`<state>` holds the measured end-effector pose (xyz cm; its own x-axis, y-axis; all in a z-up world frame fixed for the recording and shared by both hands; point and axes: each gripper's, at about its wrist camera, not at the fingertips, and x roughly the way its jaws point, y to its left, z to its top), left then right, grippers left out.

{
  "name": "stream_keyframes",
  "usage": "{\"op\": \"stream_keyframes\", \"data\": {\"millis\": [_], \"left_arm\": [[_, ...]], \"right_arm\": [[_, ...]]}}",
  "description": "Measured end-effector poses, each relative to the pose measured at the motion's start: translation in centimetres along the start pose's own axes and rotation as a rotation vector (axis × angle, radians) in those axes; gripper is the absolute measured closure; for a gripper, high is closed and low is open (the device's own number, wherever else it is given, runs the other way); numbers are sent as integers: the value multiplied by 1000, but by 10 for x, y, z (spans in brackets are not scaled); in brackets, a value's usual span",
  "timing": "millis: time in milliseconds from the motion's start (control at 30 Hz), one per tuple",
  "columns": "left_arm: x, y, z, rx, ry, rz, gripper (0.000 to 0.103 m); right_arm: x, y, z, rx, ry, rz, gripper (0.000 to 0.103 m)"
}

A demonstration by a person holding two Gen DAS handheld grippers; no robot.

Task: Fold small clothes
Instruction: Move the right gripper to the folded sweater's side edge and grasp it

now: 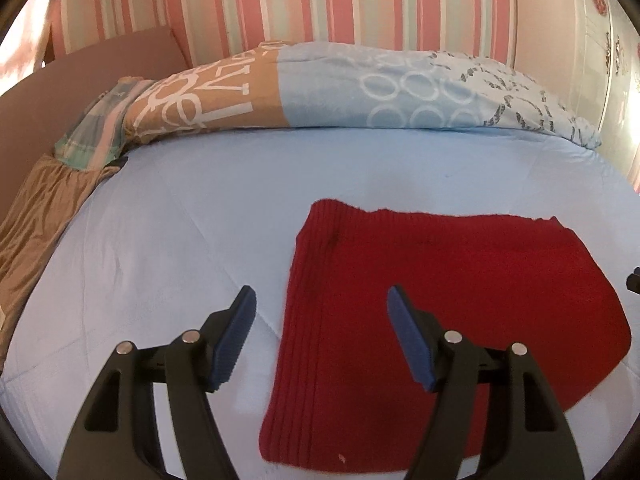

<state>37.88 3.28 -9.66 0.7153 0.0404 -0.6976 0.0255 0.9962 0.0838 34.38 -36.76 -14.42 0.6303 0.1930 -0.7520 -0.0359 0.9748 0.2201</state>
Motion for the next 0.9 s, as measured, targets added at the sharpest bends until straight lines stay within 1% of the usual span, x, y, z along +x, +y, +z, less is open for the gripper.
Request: {"op": "stream_keyframes", "data": {"millis": [100,267,467,567,600,633,667,733,767,833,900], "left_arm": [[-3,4,-10,-18,11,-2,34],[-1,1,-22,-10,23,1,34],[6,-3,-27,-22,33,2,34],[13,1,-29,-24,44,8,34],[15,2,-29,-26,47,11,34],[18,4,-30,-27,52,16,34],[21,6,-30,-27,55,21,34],[26,12,-32,-35,66,28,34],[29,14,-32,-41,70,31,34],[31,17,-34,-49,75,38,34],[33,20,-35,-56,80,39,34]], "right_arm": [[5,2,-6,-6,22,-4,26],[22,1,-14,-5,70,-16,26],[51,6,-25,-12,143,0,27],[63,8,-28,20,171,30,31],[64,9,-29,20,174,32,34],[66,12,-30,14,177,36,40],[68,13,-30,14,182,45,43],[69,13,-30,26,189,66,56],[68,15,-29,19,187,72,58],[65,19,-28,0,181,67,71],[60,22,-26,-17,170,57,77]]}}
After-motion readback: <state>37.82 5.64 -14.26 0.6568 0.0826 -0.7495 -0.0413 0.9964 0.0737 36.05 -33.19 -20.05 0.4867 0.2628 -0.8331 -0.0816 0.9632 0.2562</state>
